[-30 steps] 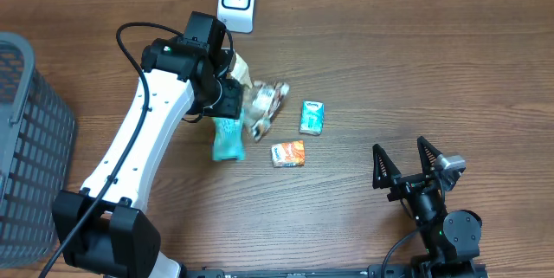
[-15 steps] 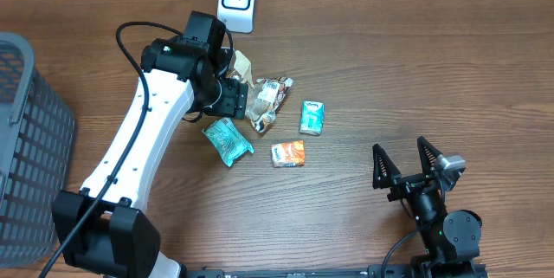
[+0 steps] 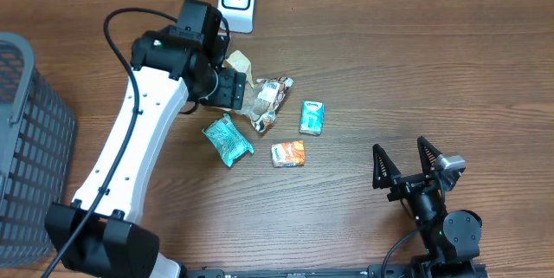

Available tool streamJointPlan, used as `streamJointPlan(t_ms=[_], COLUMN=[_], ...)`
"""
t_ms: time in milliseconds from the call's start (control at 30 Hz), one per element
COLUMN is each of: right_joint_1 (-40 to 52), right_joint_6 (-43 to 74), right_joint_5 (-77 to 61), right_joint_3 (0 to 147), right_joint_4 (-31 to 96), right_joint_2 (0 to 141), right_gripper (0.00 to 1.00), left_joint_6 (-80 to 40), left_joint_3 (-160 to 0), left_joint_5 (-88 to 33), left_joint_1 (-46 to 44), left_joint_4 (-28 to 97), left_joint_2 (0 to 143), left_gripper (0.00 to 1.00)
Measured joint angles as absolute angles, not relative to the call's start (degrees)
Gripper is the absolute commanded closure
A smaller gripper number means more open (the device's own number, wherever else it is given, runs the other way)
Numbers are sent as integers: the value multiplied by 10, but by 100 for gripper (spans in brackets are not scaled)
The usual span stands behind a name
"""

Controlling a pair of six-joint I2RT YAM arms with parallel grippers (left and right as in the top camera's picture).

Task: Scan the item barcode
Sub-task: 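Carry the teal pack out and release it left of the mint tin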

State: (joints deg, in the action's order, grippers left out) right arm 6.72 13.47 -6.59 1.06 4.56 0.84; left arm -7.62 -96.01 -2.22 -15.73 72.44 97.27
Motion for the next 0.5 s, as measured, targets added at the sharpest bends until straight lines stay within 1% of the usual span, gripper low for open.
streamJointPlan(t_ms=[200,433,500], right_joint_1=[67,67,67], right_joint_6=[135,135,135], right_joint_5=[-66,-66,-66], right_joint_3=[11,11,11], right_joint_4=[45,45,45], right_joint_2=[8,8,8], right_gripper=[0,0,0], left_joint_6=[-70,-70,-72], left_joint_3=[-1053,-1186,-1233], left_joint_5=[-8,-11,-20], left_joint_1=[-147,-81,-51], left_joint_4=[759,806,831], left_joint_2=[972,970,969], left_gripper=[5,4,1])
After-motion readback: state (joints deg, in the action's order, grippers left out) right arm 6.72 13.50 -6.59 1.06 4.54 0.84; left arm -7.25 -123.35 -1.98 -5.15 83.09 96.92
